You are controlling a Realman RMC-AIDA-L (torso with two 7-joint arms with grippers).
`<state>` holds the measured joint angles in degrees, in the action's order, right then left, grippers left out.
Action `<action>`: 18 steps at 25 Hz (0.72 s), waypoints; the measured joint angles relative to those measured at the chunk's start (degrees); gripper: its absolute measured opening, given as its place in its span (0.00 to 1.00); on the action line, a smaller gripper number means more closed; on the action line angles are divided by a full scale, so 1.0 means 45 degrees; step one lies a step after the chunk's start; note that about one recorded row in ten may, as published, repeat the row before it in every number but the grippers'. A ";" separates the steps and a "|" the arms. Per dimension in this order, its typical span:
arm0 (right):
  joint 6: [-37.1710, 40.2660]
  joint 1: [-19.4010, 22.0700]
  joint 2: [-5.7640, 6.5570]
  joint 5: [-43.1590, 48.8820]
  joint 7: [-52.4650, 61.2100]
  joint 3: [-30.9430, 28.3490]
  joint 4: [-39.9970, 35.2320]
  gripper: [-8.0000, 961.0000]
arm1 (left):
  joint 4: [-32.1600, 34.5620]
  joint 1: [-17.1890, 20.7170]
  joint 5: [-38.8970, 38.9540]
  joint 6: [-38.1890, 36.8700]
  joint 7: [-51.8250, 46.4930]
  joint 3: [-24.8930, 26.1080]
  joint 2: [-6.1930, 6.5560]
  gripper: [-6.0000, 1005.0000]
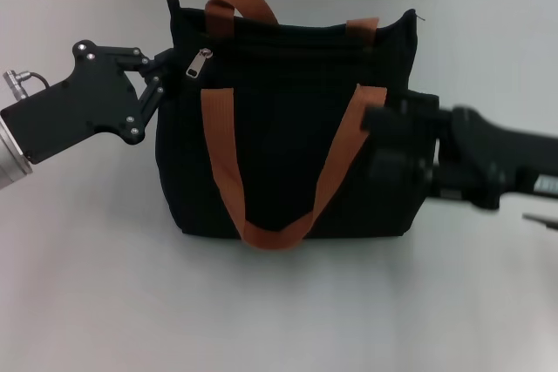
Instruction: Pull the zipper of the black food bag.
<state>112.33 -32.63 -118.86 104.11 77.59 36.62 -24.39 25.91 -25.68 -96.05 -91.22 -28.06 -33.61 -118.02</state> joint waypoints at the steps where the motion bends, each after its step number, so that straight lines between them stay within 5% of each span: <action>1: -0.0018 -0.0229 0.0027 -0.0208 0.0758 -0.0006 -0.0043 0.74 | -0.0002 0.0003 0.0041 -0.0059 0.0185 0.0058 -0.0050 0.03; 9: -0.1530 -0.2204 0.0143 -0.0530 0.6113 0.0436 -0.0971 0.73 | -0.0131 0.0044 0.0346 -0.0338 0.0834 0.0114 -0.0121 0.03; 18: -0.3444 -0.3839 0.0652 -0.0027 1.0141 0.2274 -0.1685 0.73 | -0.0134 0.0084 0.0444 -0.0373 0.0862 0.0126 -0.0121 0.03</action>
<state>96.83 -49.91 -115.93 103.99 123.22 46.85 -31.97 25.31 -25.30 -94.05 -92.90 -24.18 -33.04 -118.57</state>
